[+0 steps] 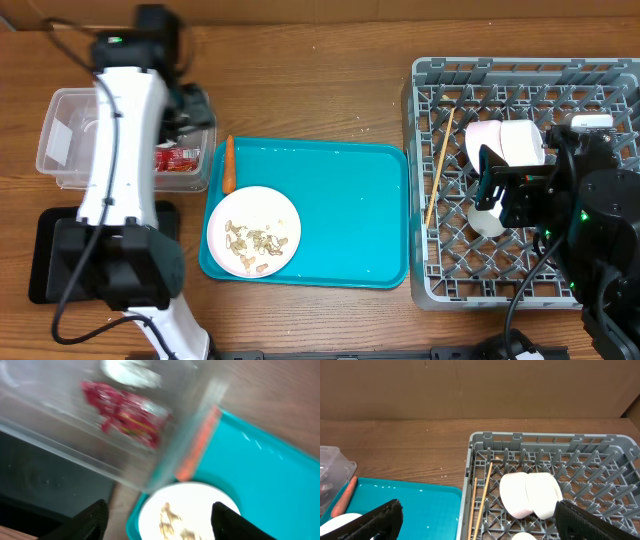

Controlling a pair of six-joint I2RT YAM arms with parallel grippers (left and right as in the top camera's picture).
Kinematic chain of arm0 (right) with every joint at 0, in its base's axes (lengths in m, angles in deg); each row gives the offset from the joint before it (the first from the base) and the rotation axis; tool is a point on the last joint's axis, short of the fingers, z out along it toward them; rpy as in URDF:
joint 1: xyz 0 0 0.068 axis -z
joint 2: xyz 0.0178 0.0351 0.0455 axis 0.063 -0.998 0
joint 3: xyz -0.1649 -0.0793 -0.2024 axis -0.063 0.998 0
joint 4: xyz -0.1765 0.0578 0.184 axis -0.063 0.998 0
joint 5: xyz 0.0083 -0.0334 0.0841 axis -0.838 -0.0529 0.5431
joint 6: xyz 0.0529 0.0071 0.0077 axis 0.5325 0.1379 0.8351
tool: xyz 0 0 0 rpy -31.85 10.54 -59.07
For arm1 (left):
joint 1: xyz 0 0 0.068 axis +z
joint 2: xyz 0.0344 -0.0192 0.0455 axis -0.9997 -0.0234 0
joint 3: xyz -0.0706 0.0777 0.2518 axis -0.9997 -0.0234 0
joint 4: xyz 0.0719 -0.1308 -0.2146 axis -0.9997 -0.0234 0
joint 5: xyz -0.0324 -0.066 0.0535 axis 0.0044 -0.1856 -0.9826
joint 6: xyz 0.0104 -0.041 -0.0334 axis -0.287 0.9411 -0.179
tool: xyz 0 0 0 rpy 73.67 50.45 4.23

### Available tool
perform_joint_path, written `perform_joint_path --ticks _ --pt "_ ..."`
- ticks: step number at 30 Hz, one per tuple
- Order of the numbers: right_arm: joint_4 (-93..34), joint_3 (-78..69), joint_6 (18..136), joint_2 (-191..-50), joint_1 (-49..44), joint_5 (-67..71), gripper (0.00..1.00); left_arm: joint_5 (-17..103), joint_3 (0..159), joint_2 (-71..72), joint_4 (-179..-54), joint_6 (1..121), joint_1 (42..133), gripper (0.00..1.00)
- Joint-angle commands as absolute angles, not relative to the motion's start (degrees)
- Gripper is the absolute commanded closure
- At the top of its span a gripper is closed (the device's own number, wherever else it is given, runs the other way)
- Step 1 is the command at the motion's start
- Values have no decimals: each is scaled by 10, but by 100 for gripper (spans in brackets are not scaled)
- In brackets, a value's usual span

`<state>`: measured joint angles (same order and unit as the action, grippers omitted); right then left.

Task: Sort waste into correct bins and load items into the dishwasher
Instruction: 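Grasp the red snack wrapper and drop it into the clear bin, then grasp the carrot on the tray with the left gripper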

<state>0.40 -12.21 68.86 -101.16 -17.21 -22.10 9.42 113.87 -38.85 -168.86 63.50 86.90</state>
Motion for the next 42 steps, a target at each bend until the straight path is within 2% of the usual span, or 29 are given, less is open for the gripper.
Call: perform_joint_path --ticks 1,5,9,13,21,24,28,34,42 --pt "2 -131 685 -1009 -173 -229 0 109 1137 -370 -1693 621 774 25" --pt "2 -131 685 -1009 -173 -229 0 68 1083 -370 -1663 654 687 16" --pt "2 -131 685 -1009 -173 -229 0 35 1019 -370 -1626 698 645 17" --pt "2 -131 685 -1009 -173 -229 0 -48 965 -370 -1584 760 651 13" --pt "2 -131 685 -1009 -173 -229 0 -34 845 -370 -1440 748 726 14" --pt "2 -131 685 -1008 -173 -229 0 -30 819 -370 -1400 729 742 19" --pt "2 -131 685 -1009 -173 -229 0 -30 788 -371 -1345 718 750 42" --pt "2 -131 685 -1009 -173 -229 0 -33 753 -379 -1294 661 746 43" --pt "2 -131 685 -1009 -173 -229 0 -38 751 -403 -1275 656 752 47"
